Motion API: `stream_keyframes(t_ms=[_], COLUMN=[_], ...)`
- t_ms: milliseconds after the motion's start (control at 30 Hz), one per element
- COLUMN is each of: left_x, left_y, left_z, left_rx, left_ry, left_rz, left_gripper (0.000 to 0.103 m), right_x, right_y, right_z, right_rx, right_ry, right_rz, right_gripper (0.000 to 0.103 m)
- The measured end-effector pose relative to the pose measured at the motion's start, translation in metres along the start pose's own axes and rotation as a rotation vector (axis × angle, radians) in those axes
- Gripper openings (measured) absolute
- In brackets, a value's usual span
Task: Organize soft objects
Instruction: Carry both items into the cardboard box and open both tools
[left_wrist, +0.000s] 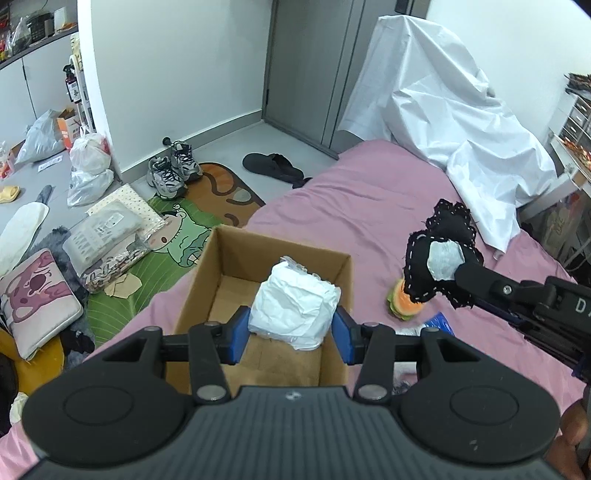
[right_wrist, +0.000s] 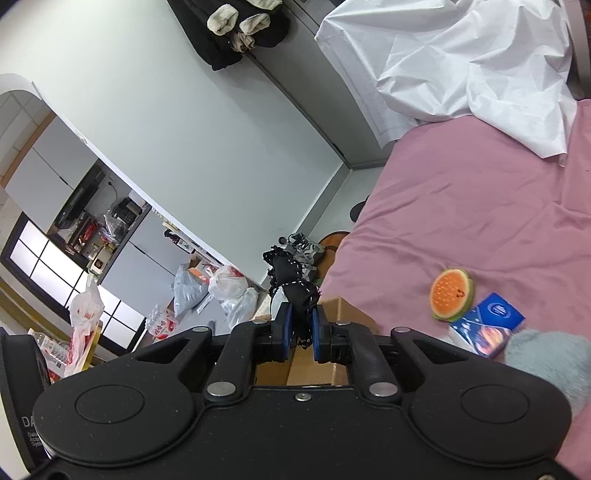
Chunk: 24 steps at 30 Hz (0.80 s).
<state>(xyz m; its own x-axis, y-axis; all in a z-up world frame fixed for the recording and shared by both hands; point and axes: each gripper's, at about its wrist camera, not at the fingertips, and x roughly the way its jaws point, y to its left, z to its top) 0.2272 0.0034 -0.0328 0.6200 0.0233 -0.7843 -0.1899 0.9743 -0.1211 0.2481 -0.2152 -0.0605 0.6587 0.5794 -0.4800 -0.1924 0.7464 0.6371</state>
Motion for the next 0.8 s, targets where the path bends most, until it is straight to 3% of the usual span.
stream_keyframes(t_ms=[633,800], left_x=[0.06,0.071], left_y=[0.042,0.048], left_z=[0.031,0.035], left_rx=[-0.047,-0.049], left_ry=[0.075,0.083], left_rz=[0.053,0.087], left_gripper=[0.046,0.051], right_x=[0.047,0.061], right_y=[0.013,0.011], right_z=[-0.005,-0.01], right_rx=[0.003,0.013], right_ry=[0.076,0.113], right_rz=[0.017,0.011], right_gripper=[0.011,0.011])
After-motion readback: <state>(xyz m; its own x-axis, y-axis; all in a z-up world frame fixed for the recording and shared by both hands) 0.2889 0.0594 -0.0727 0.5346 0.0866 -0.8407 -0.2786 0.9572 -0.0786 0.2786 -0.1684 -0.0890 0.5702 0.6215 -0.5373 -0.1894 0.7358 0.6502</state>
